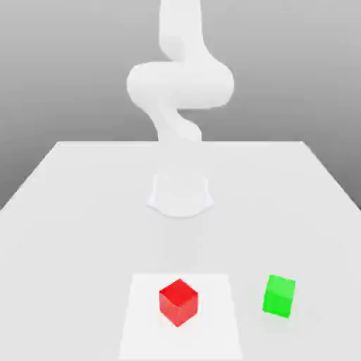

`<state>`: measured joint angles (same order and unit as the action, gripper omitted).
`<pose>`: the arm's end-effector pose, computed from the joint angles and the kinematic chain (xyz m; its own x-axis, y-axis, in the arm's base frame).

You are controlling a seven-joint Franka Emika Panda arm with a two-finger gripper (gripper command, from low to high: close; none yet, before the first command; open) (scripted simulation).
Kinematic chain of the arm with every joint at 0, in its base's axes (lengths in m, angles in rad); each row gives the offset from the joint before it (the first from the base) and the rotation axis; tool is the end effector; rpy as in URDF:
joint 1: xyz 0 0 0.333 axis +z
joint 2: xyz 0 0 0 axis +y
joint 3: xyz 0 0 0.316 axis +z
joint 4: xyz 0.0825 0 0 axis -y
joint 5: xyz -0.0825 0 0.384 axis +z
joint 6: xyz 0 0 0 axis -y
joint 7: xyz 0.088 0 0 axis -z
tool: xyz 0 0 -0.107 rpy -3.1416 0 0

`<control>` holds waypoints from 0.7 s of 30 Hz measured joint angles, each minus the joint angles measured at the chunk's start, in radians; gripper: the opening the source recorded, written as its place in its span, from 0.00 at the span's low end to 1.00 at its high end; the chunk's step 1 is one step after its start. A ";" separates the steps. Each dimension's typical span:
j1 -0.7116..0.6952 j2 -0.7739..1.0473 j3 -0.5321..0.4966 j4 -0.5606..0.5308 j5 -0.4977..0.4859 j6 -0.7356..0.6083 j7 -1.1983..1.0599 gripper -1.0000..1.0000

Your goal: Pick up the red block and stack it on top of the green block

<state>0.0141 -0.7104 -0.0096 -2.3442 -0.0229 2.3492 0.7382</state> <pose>0.3815 0.0002 0.6615 0.5638 -0.6602 0.4963 -0.5018 -0.7511 -0.4291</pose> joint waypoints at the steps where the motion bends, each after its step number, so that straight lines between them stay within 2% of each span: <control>1: 0.006 0.040 -0.005 -0.020 -0.010 0.022 -0.028 0.50; 12: 0.074 0.442 -0.088 -0.216 -0.058 0.242 -0.346 0.50; 21: 0.097 0.769 -0.105 -0.361 0.039 0.430 -0.680 0.50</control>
<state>0.1111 0.0591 -0.1144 -2.7053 0.0158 2.7789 0.0584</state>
